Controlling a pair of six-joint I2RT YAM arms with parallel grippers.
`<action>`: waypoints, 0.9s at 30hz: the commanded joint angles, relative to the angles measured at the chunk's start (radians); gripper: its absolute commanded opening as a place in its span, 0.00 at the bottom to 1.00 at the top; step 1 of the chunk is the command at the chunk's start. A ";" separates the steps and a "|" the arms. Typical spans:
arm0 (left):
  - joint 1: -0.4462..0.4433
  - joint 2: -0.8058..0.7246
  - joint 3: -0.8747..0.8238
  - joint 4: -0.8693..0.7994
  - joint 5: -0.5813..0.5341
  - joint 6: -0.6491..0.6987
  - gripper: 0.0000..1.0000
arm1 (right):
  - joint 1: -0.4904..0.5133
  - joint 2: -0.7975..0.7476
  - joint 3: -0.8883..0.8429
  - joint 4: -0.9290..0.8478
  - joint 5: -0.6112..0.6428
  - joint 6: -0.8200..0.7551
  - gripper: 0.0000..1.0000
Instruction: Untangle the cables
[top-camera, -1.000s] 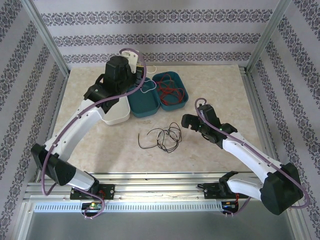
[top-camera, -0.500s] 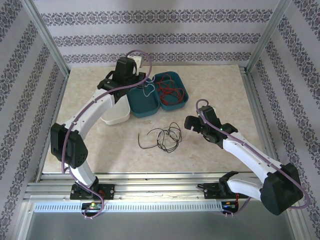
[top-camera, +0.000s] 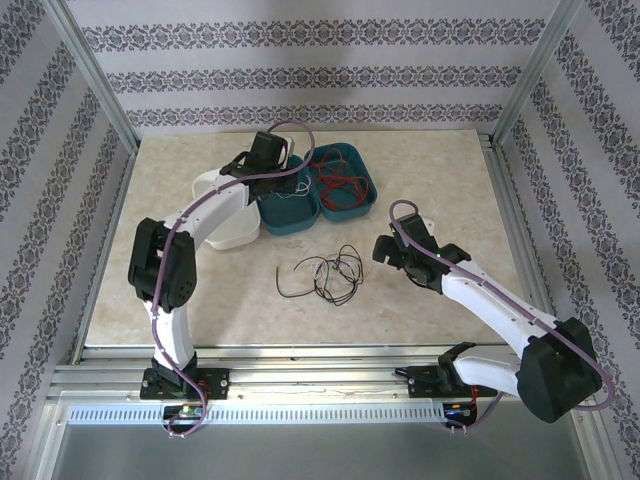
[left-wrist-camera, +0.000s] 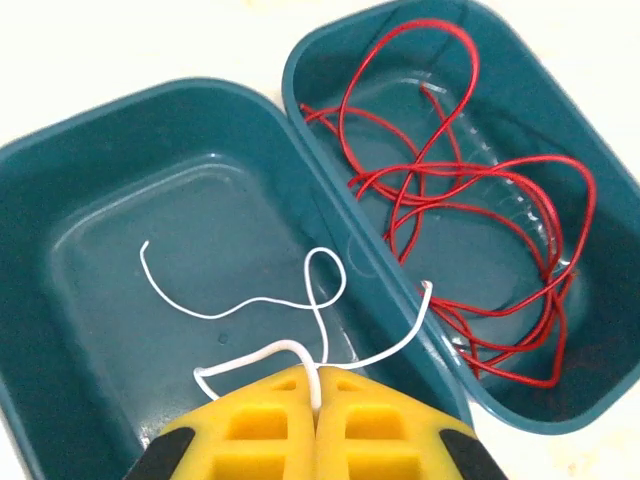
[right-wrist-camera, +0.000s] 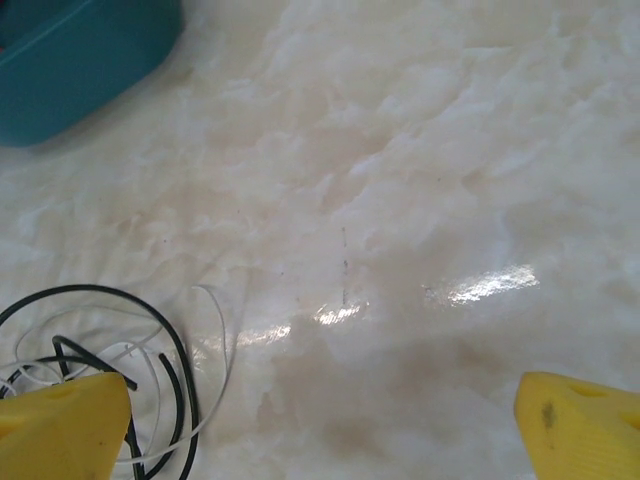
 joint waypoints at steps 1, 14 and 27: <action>0.015 0.035 0.009 -0.035 -0.017 -0.010 0.03 | -0.023 -0.014 -0.004 -0.046 0.042 0.065 0.98; 0.017 0.051 0.019 -0.091 -0.094 -0.027 0.53 | -0.036 0.011 0.007 -0.055 -0.002 0.029 0.98; -0.043 -0.208 -0.112 -0.113 -0.046 -0.095 0.62 | -0.106 -0.108 -0.055 -0.021 -0.097 -0.062 0.98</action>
